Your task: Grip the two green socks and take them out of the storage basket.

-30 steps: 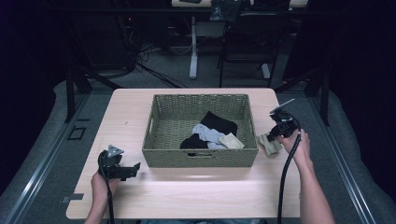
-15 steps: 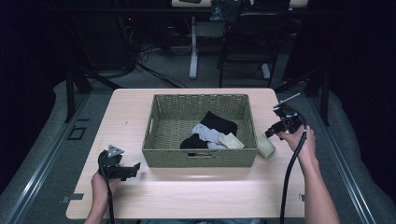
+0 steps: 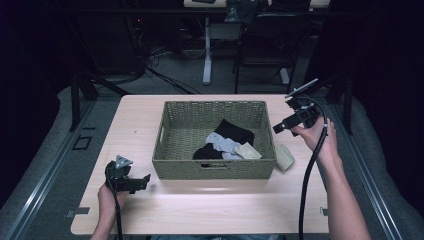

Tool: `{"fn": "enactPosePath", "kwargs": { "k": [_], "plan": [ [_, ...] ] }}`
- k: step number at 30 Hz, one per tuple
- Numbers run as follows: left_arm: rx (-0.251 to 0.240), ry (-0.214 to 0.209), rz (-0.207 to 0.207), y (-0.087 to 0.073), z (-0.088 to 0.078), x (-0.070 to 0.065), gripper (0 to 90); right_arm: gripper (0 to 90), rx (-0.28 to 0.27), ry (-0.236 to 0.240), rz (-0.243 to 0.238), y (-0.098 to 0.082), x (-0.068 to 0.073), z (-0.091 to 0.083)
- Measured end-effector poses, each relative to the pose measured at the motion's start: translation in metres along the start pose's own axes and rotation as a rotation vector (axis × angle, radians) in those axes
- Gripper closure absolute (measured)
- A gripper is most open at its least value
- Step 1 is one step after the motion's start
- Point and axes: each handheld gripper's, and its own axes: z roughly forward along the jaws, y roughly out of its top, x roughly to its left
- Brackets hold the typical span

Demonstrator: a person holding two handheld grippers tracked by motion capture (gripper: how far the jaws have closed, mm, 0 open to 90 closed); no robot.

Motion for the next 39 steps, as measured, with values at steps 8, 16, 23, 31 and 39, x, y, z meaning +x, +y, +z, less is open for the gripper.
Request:
{"fn": "enactPosePath", "kwargs": {
  "k": [8, 16, 23, 31, 39],
  "plan": [
    [-0.004, 0.000, -0.001, 0.000, 0.000, 0.000, 0.0, 13.2, 0.015, 0.037, -0.075, 0.023, 0.030, 0.009],
    [-0.002, -0.001, -0.001, 0.000, 0.000, 0.000, 0.0, 11.4, 0.047, 0.070, -0.116, 0.040, 0.051, 0.033],
    [-0.003, 0.001, -0.003, 0.000, 0.000, 0.000, 0.0, 12.4, 0.086, 0.085, -0.134, 0.047, 0.064, 0.060],
    [-0.006, 0.000, -0.003, 0.000, 0.000, 0.001, 0.0, 13.2, 0.152, 0.093, -0.135, 0.047, 0.070, 0.094],
    [-0.005, -0.002, -0.005, 0.000, 0.000, 0.001, 0.0, 13.6, 0.206, 0.099, -0.139, 0.044, 0.072, 0.120]
  ]
}}
